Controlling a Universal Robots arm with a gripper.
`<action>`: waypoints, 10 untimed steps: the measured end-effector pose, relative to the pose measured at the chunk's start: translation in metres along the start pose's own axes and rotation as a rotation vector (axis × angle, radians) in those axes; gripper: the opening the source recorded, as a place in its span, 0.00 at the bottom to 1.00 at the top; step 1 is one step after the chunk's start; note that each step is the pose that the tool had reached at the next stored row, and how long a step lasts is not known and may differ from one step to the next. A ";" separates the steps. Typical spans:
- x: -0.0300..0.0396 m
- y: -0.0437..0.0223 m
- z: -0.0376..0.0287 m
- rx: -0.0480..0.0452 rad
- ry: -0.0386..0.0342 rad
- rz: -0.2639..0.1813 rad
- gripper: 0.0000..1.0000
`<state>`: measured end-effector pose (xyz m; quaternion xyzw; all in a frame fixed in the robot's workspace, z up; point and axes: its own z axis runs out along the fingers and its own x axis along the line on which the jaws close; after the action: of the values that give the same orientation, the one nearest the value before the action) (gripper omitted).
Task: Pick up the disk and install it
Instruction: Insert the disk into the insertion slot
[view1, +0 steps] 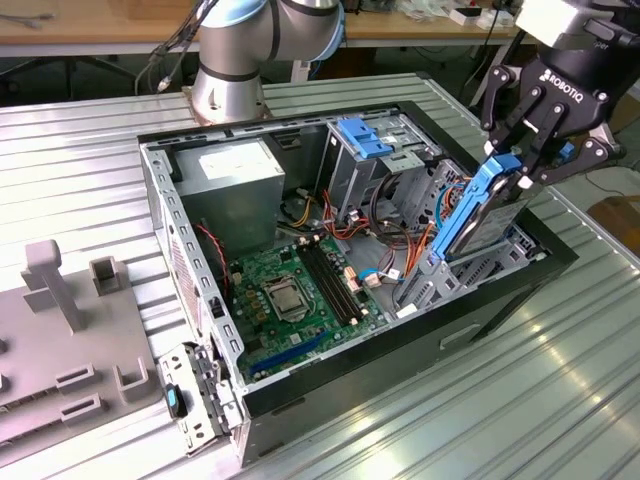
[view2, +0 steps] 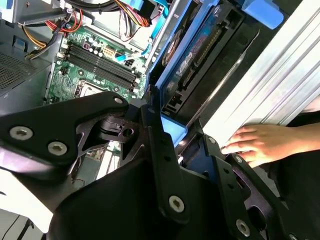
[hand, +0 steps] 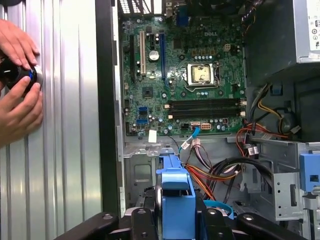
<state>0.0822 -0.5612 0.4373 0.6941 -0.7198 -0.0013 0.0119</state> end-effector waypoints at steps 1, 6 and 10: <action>0.0000 -0.0004 0.0001 -0.0020 0.0000 0.000 0.37; -0.0001 -0.0033 0.0010 -0.0225 0.0007 0.000 0.37; -0.0003 -0.0054 0.0054 -0.0258 0.0008 0.000 0.37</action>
<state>0.0875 -0.5612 0.4318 0.6940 -0.7196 -0.0104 0.0212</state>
